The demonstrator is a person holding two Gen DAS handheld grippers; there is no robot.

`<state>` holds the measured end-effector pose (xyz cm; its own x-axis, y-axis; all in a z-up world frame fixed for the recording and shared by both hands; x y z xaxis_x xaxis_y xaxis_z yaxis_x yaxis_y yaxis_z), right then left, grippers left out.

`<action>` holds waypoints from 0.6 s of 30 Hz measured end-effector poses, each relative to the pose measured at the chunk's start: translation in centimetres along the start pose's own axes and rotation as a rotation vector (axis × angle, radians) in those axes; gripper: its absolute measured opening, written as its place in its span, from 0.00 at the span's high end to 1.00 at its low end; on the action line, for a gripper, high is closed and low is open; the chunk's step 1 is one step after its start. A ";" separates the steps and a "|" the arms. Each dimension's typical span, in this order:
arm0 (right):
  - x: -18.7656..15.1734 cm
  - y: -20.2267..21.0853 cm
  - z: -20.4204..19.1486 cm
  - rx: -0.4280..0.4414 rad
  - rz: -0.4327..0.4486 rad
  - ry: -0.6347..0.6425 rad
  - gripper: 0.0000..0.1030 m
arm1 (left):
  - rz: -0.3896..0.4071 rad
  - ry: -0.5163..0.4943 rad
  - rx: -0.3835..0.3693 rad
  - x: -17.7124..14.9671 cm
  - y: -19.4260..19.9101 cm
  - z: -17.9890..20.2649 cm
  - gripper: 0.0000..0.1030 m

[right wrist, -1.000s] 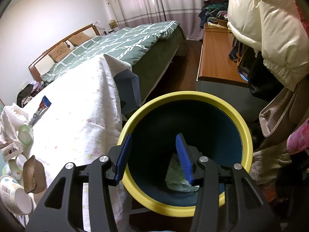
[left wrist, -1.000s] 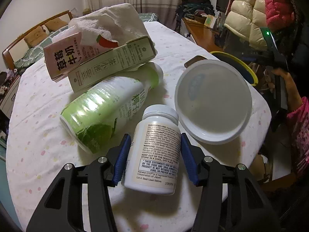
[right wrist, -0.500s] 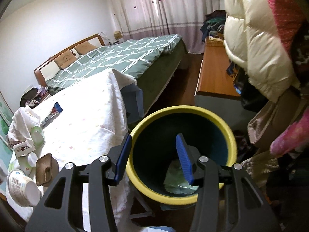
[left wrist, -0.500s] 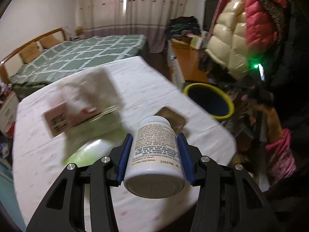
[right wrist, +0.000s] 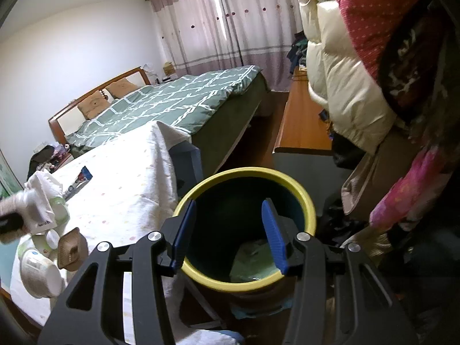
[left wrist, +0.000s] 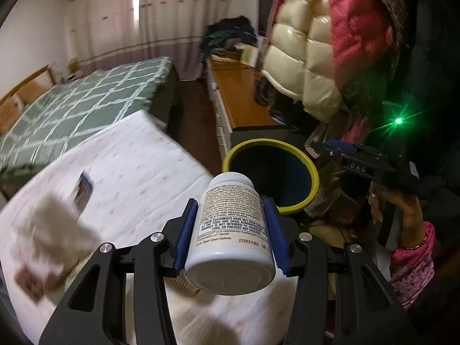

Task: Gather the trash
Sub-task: 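Carry the white pill bottle with the left tool and drop it into the bin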

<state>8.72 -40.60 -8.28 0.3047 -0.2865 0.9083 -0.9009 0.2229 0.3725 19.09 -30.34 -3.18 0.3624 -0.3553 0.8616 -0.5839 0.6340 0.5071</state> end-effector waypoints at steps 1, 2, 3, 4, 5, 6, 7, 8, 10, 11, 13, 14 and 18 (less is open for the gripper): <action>0.0 0.2 0.2 -0.005 0.003 0.001 0.56 | -0.009 -0.015 -0.009 0.4 -0.8 0.3 0.54; 0.0 0.4 0.5 -0.009 0.005 0.001 0.56 | -0.025 -0.036 -0.024 1.3 -2.0 1.1 0.54; -0.1 0.6 0.7 -0.013 0.005 0.001 0.56 | -0.037 -0.058 -0.044 2.0 -3.1 1.8 0.54; -0.3 1.0 1.1 -0.023 0.004 0.000 0.56 | -0.046 -0.078 -0.059 2.5 -4.0 2.3 0.54; -0.4 1.1 1.4 -0.028 0.003 -0.003 0.56 | -0.053 -0.101 -0.071 3.1 -5.0 2.9 0.54; -0.7 1.3 1.7 -0.034 0.000 -0.007 0.56 | -0.059 -0.127 -0.081 3.6 -6.2 3.6 0.54; -1.0 1.6 2.1 -0.042 -0.004 -0.013 0.56 | -0.065 -0.148 -0.093 4.0 -7.4 4.3 0.54; -1.3 1.8 2.4 -0.050 -0.009 -0.019 0.56 | -0.070 -0.163 -0.107 4.3 -8.5 5.0 0.54; -1.9 2.1 3.0 -0.059 -0.019 -0.030 0.56 | -0.103 -0.187 -0.134 4.7 -11.2 6.3 0.54; -2.1 2.2 3.3 -0.064 -0.024 -0.035 0.56 | -0.122 -0.192 -0.144 4.7 -12.4 6.9 0.54; -2.5 2.5 3.7 -0.077 -0.030 -0.036 0.56 | -0.165 -0.205 -0.178 4.5 -15.1 8.3 0.54; -2.6 2.6 3.9 -0.084 -0.032 -0.036 0.56 | -0.178 -0.207 -0.186 4.3 -15.7 8.7 0.54; -2.9 3.0 4.5 -0.099 -0.037 -0.046 0.55 | -0.229 -0.212 -0.213 3.7 -20.0 10.3 0.54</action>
Point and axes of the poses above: each gripper's, at about its wrist camera, not at the fingertips, and y roughly against the way its jaws point, z to its right, x to its top, the point moved 2 cm from there along -y, roughly the way its jaws point, and after that the axes turned 15 degrees about z, right-handed, at the moved point
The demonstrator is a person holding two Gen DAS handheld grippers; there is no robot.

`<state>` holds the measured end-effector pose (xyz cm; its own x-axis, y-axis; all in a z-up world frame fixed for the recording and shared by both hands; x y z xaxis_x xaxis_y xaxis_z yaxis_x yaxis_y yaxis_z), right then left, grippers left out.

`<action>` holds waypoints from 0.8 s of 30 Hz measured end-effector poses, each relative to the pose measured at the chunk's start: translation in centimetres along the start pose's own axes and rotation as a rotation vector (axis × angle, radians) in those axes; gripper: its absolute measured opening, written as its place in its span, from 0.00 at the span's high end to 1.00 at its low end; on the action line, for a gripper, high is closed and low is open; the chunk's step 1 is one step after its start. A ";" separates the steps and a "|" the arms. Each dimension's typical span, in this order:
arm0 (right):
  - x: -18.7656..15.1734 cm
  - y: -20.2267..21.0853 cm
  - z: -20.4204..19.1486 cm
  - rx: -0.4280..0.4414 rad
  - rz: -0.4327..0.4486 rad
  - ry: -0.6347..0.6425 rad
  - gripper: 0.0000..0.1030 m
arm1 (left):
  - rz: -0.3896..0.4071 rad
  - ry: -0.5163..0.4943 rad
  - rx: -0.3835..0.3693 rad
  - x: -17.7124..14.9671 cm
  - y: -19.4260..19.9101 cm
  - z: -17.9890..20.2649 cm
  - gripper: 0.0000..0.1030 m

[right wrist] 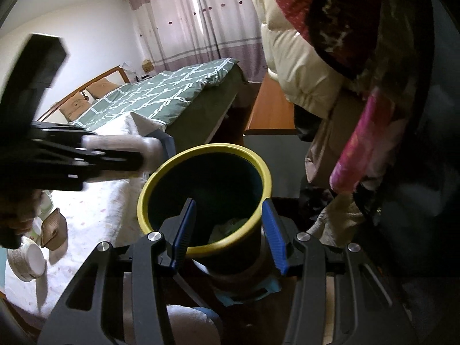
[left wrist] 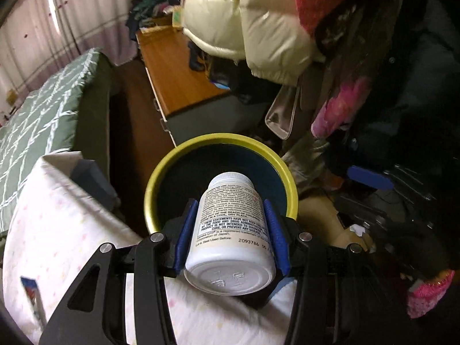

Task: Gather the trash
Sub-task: 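Carry the white pill bottle with the left tool and drop it into the bin, then grasp the brown plastic tray with the right tool and lift it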

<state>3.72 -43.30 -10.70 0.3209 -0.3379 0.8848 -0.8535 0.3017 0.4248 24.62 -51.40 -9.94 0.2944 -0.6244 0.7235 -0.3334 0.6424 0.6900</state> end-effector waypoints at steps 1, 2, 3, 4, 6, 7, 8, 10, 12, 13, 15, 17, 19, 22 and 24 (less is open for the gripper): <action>0.0 0.0 0.1 -0.002 -0.001 -0.002 0.51 | -0.002 -0.004 0.003 -0.1 -0.7 0.1 0.54; 0.0 0.1 0.3 -0.004 -0.001 -0.006 0.45 | -0.011 -0.013 0.006 -0.2 -1.5 0.1 0.54; -0.1 0.2 0.3 -0.004 0.002 -0.009 0.43 | -0.021 -0.021 0.010 -0.4 -2.1 0.1 0.53; -0.1 0.5 0.3 0.000 0.005 -0.012 0.42 | -0.030 -0.028 0.025 -0.5 -2.7 0.0 0.52; -0.1 0.7 0.2 -0.001 0.007 -0.008 0.42 | -0.035 -0.027 0.052 -0.7 -2.9 -0.4 0.30; -0.1 0.8 0.1 -0.004 0.009 -0.003 0.42 | -0.018 -0.015 0.064 -0.6 -2.5 -0.7 0.28; 0.0 1.0 0.1 -0.006 0.012 0.000 0.41 | -0.006 -0.007 0.068 -0.4 -1.9 -0.9 0.28; -0.1 1.2 0.0 0.001 0.015 -0.005 0.40 | 0.021 0.005 0.083 0.0 -0.1 -1.3 0.28; -0.1 1.5 -0.1 0.007 0.016 -0.009 0.40 | 0.069 0.031 0.106 0.4 3.0 -1.9 0.25; -0.1 1.6 -0.4 0.014 0.017 -0.010 0.40 | 0.093 0.042 0.119 0.6 4.6 -2.3 0.23; -0.1 1.6 -1.0 0.033 0.016 -0.013 0.39 | 0.163 0.064 0.147 0.7 8.7 -2.7 0.16; -0.3 1.7 -1.8 0.054 0.010 -0.009 0.36 | 0.258 0.125 0.171 0.1 13.9 -3.4 0.11; -0.6 1.7 -2.9 0.086 0.000 0.004 0.35 | 0.342 0.205 0.205 -1.4 18.8 -4.5 0.09; -1.1 1.8 -5.3 0.141 -0.015 0.032 0.35 | 0.441 0.302 0.294 -5.2 25.4 -6.1 0.06; -1.5 2.0 -7.3 0.179 -0.030 0.059 0.35 | 0.488 0.333 0.422 -8.8 29.8 -7.0 0.05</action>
Point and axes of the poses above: each gripper's, at about its wrist camera, not at the fingertips, and y roughly against the way its jaws point, z to its right, x to its top, the point moved 2 cm from there along -y, roughly the way its jaws point, and after that the axes turned 15 degrees about z, right-handed, at the moved point
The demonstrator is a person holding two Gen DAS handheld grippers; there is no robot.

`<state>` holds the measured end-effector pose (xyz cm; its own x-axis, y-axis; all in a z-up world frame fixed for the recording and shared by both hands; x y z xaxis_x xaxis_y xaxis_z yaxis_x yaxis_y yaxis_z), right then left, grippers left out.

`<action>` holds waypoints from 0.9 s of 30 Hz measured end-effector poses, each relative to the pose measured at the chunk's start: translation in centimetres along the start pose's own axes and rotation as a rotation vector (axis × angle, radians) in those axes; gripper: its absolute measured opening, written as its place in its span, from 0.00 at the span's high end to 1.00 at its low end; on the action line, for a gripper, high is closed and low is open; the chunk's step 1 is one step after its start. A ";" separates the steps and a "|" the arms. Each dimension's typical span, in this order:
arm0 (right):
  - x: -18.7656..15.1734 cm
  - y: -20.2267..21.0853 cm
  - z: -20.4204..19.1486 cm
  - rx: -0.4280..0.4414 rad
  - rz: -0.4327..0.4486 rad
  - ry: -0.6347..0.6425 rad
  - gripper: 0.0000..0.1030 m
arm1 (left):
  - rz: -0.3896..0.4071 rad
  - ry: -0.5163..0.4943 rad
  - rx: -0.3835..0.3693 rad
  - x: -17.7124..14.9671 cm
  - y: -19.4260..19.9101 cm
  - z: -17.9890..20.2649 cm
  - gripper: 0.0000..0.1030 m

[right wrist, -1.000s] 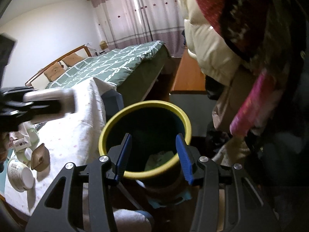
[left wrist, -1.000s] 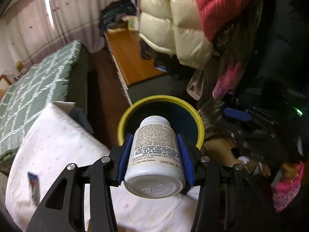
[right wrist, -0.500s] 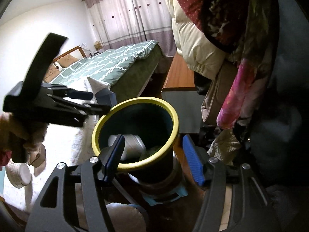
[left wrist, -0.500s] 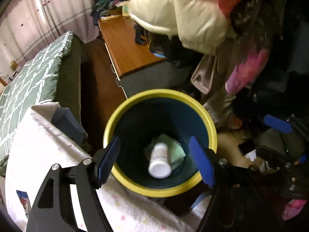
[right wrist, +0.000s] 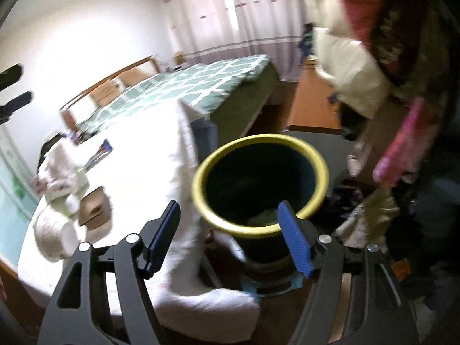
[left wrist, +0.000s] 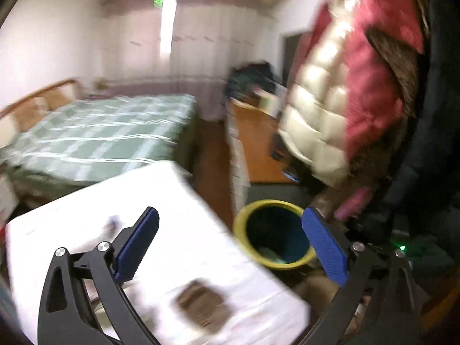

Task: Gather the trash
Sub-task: 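Grasp the brown plastic tray with the right tool and lift it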

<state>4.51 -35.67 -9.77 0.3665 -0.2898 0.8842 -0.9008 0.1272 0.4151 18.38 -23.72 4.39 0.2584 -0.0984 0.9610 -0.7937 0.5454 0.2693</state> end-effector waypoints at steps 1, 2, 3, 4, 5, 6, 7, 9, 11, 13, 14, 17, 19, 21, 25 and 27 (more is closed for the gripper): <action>-0.2 -0.2 -1.1 0.022 -0.010 0.016 0.35 | 0.018 -0.003 0.050 -0.4 1.6 -1.3 0.05; -0.3 -0.4 -2.3 0.045 -0.020 0.031 0.35 | 0.030 -0.007 0.094 -0.9 3.2 -2.6 0.05; -0.5 -0.6 -3.5 0.069 -0.031 0.043 0.35 | 0.038 -0.011 0.138 -1.6 4.7 -3.7 0.05; -0.7 -0.6 -4.4 0.084 -0.037 0.051 0.35 | 0.042 -0.017 0.199 -2.5 6.4 -5.0 0.05; -0.8 -0.8 -5.8 0.113 -0.048 0.066 0.35 | 0.044 -0.021 0.252 -3.2 7.8 -6.1 0.05; -1.0 -0.9 -6.6 0.129 -0.053 0.072 0.35 | 0.042 -0.019 0.319 -4.3 9.4 -7.6 0.05; -1.1 -1.0 -7.9 0.156 -0.060 0.080 0.35 | 0.038 -0.013 0.352 -5.0 10.3 -8.5 0.05; -1.2 -0.8 -10.3 0.206 -0.070 0.094 0.35 | 0.023 0.011 0.419 -6.7 12.1 -10.5 0.05; -1.4 -0.5 -13.1 0.255 -0.076 0.119 0.35 | 0.006 0.052 0.455 -8.4 13.6 -12.5 0.05; -1.6 -0.5 -15.5 0.279 -0.076 0.150 0.35 | -0.010 0.101 0.453 -9.7 14.4 -13.9 0.05; -1.7 -0.7 -16.3 0.275 -0.077 0.166 0.35 | -0.015 0.119 0.448 -10.4 14.7 -14.4 0.05; -1.7 -2.6 -17.7 0.231 -0.090 0.210 0.35 | -0.019 0.136 0.444 -11.7 14.9 -15.4 0.05; -1.4 -4.4 -17.9 0.209 -0.116 0.214 0.35 | -0.011 0.144 0.430 -12.0 14.8 -15.3 0.05; -1.1 -6.3 -18.0 0.224 -0.161 0.203 0.35 | -0.005 0.152 0.417 -12.2 14.7 -15.1 0.05; -0.8 -9.9 -19.0 0.240 -0.246 0.227 0.35 | -0.009 0.171 0.421 -12.5 14.2 -15.2 0.05; -0.8 -11.1 -19.4 0.251 -0.266 0.233 0.35 | -0.013 0.194 0.415 -12.8 14.1 -15.4 0.05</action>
Point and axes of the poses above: each gripper's, at about its wrist camera, not at the fingertips, and y roughly against the way its jaws point, z to its right, x to its top, the point moved 2 cm from there along -y, roughly the way its jaws point, and after that the axes turned 15 degrees about z, right-handed, at the moved point
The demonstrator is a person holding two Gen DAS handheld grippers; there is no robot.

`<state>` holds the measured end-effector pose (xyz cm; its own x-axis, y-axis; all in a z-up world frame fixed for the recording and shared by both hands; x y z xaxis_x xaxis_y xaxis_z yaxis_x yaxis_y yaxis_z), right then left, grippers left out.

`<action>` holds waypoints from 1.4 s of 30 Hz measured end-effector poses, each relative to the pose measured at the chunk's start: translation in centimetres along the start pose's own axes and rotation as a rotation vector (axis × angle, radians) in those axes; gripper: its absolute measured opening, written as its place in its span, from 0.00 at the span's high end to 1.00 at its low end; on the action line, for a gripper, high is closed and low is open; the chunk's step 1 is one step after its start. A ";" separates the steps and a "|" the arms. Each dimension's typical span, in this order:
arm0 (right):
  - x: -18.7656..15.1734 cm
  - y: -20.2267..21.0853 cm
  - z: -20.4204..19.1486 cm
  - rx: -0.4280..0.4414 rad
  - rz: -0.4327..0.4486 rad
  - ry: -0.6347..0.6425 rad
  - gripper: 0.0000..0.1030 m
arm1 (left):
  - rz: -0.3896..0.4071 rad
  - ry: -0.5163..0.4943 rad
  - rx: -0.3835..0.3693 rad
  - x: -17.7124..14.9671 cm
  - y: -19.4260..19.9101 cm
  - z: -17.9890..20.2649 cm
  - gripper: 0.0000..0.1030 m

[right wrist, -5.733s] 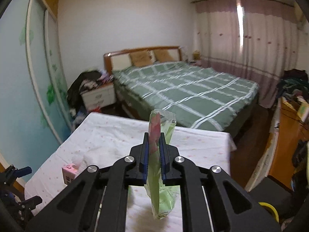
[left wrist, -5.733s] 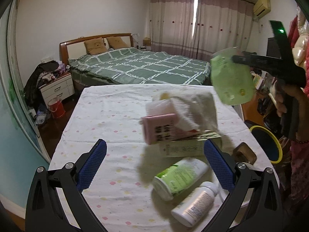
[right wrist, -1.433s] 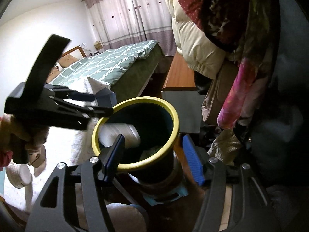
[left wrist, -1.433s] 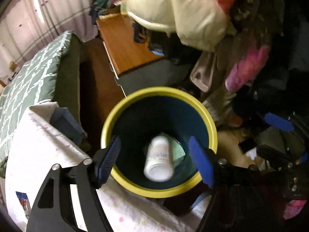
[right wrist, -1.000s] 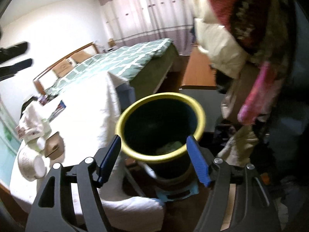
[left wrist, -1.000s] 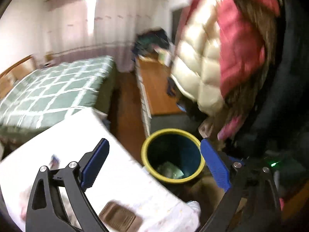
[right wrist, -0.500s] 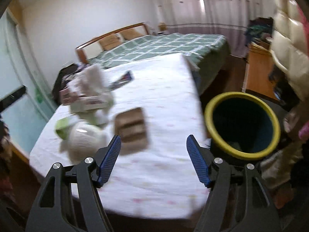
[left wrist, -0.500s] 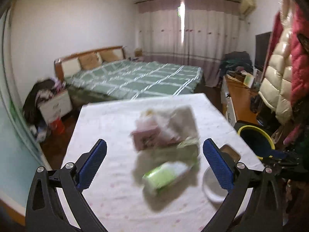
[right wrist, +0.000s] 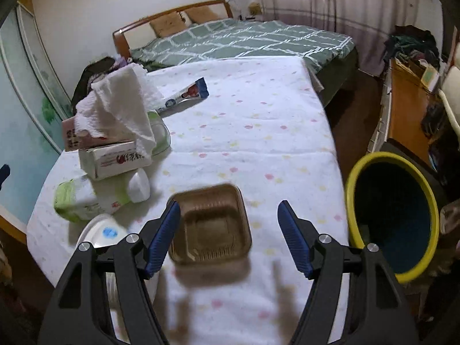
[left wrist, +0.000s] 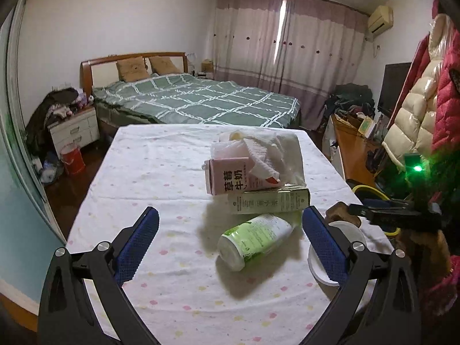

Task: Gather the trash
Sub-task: 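Grasp the brown plastic tray with the right tool and lift it, then release the brown tray into the yellow bin with the right tool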

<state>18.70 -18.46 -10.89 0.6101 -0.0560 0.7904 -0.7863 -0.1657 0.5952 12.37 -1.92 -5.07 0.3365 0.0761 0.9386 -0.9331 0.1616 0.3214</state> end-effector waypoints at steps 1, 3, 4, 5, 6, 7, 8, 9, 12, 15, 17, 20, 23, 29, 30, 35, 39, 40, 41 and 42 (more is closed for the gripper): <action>0.0 -0.5 -0.1 0.003 -0.010 0.001 0.35 | -0.002 0.002 0.000 -0.1 -0.1 0.1 0.05; -0.1 -1.5 -0.1 -0.020 -0.029 0.017 0.36 | -0.012 0.000 0.002 -0.4 -0.3 0.3 0.05; -0.3 -1.9 -0.1 -0.025 -0.038 0.019 0.42 | -0.020 0.001 -0.007 -0.6 -0.5 0.5 0.05; -0.5 -2.2 0.1 -0.026 -0.054 0.017 0.49 | -0.025 0.001 -0.015 -0.7 -0.7 0.7 0.05; -0.9 -2.6 0.4 -0.030 -0.069 0.014 0.51 | -0.031 -0.004 -0.026 -0.9 -1.0 1.0 0.05; -1.0 -2.8 0.6 -0.035 -0.076 0.015 0.56 | -0.034 -0.008 -0.031 -1.0 -1.1 1.3 0.05; -1.2 -3.0 0.8 -0.038 -0.083 0.016 0.62 | -0.037 -0.016 -0.037 -1.2 -1.3 1.6 0.05; -1.4 -3.1 1.0 -0.039 -0.088 0.013 0.66 | -0.039 -0.021 -0.042 -1.3 -1.5 1.9 0.05; -1.7 -3.1 1.2 -0.043 -0.084 0.016 0.88 | -0.053 -0.031 -0.075 -1.8 -2.2 3.1 0.05; -1.8 -3.0 1.6 -0.041 -0.072 0.007 0.95 | -0.075 -0.027 -0.108 -2.4 -2.7 4.1 0.05; -1.7 -2.6 1.9 -0.042 -0.057 -0.001 0.96 | -0.081 -0.035 -0.120 -2.7 -2.8 4.8 0.05; -1.3 -1.9 2.5 -0.050 -0.026 -0.021 0.96 | -0.083 -0.043 -0.153 -3.0 -2.7 5.9 0.05; -1.1 -0.6 3.6 -0.058 0.009 -0.048 0.96 | -0.086 -0.065 -0.182 -3.3 -2.4 7.1 0.05; -0.7 2.7 8.0 -0.125 0.081 -0.123 0.96 | -0.098 -0.102 -0.256 -4.0 -2.3 9.7 0.05; -0.7 3.3 9.1 -0.149 0.089 -0.141 0.96 | -0.105 -0.102 -0.270 -4.1 -2.4 10.1 0.05; -1.2 5.2 13.7 -0.238 0.108 -0.202 0.96 | -0.162 -0.117 -0.366 -5.1 -3.5 13.0 0.05; -1.6 6.0 15.7 -0.275 0.117 -0.224 0.96 | -0.177 -0.177 -0.439 -5.2 -4.4 16.5 0.06; -1.7 6.1 16.0 -0.278 0.119 -0.228 0.96 | -0.177 -0.192 -0.454 -5.2 -4.6 17.4 0.06; -1.8 6.3 16.3 -0.282 0.122 -0.232 0.96 | -0.178 -0.206 -0.470 -5.1 -4.8 18.3 0.06; -1.9 6.5 16.7 -0.286 0.125 -0.238 0.96 | -0.180 -0.219 -0.484 -5.1 -5.1 19.1 0.06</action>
<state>14.04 -35.91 -10.95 0.4870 -0.2905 0.8237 -0.8309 0.1365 0.5394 12.93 -21.93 -9.13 0.4022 -0.1919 0.8952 -0.6812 0.5905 0.4327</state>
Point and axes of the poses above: each gripper's, at about its wrist camera, not at the fingertips, and y roughly against the way its jaws point, z to its right, x to its top, the point moved 2 cm from there along -y, roughly the way its jaws point, and after that the axes turned 15 degrees about z, right-handed, at the moved point
